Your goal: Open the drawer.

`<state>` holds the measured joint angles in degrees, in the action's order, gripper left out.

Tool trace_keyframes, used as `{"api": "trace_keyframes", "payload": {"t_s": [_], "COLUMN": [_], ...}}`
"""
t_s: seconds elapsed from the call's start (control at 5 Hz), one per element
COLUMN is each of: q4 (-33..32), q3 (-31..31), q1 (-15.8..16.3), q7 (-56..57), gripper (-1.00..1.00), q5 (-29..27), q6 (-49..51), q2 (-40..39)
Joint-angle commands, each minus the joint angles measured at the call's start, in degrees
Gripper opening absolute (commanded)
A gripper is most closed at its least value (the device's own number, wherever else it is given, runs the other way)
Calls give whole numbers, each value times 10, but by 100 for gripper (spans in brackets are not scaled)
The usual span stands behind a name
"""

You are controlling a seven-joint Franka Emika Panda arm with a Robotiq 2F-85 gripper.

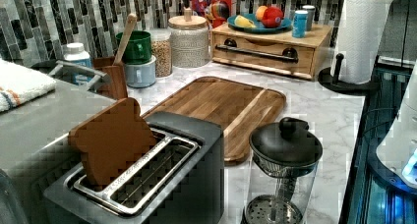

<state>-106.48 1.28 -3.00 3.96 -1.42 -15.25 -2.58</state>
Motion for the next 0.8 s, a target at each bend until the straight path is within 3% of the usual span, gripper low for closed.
{"api": "trace_keyframes", "payload": {"t_s": [0.2,0.6,0.8], "q4": [0,0,-23], "q3": [4,1,-7], "q1": [-5,-1,-14], "q7": [1,1,141], "gripper": [100,100,100], "q5": [0,-1,2], "q6": [0,0,-16], "q2": [-1,-1,4]}}
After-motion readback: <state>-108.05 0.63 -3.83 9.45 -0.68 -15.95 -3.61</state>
